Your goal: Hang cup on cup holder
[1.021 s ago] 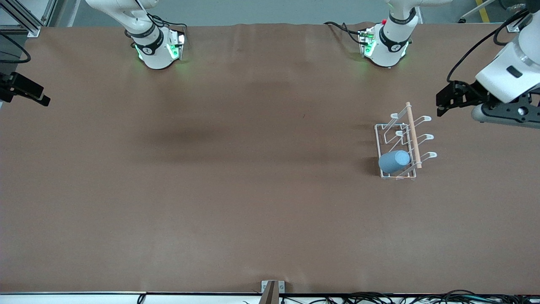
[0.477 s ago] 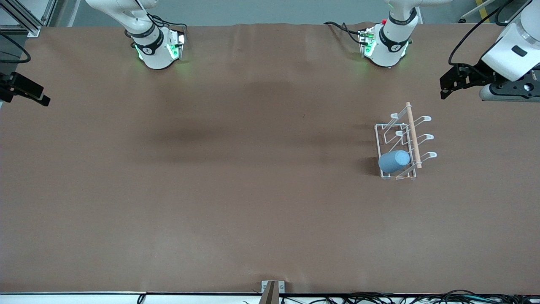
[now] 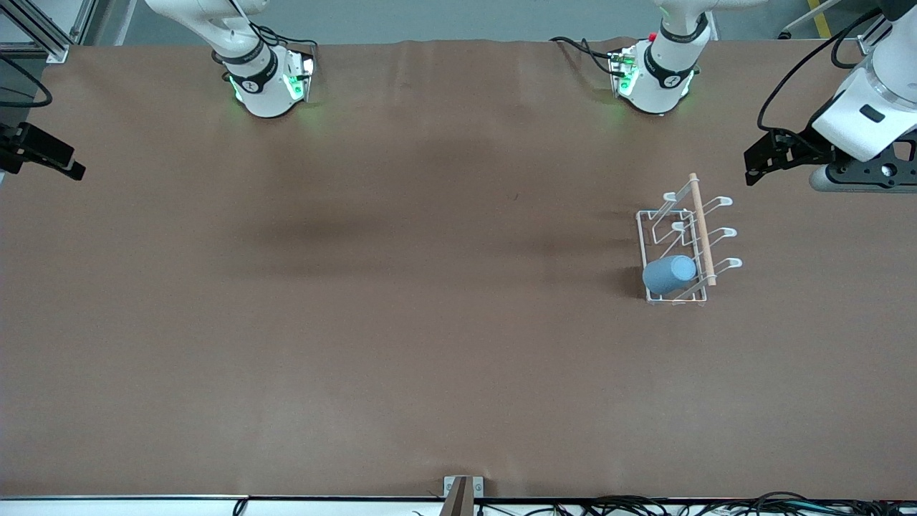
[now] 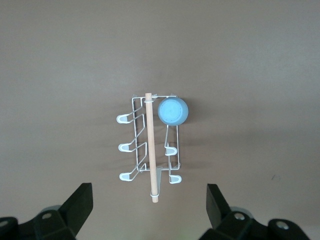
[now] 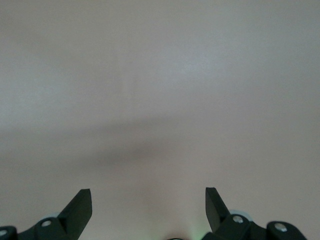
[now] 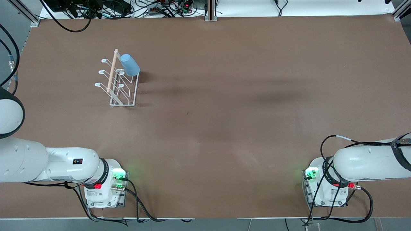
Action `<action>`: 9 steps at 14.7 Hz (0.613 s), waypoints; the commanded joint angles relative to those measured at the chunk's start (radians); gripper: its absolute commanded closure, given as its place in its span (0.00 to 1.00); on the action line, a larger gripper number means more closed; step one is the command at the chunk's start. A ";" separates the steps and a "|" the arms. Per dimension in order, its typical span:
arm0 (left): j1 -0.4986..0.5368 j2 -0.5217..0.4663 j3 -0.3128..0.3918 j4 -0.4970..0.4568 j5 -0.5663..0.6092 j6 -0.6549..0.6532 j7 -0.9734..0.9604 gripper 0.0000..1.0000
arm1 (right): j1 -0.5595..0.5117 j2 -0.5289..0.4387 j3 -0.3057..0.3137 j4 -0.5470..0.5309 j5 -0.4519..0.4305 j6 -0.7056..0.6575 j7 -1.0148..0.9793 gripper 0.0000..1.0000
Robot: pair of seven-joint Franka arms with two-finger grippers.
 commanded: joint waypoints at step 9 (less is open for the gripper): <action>0.011 0.016 0.000 0.080 -0.059 -0.052 -0.006 0.00 | -0.010 -0.022 0.001 -0.016 -0.018 -0.019 -0.009 0.00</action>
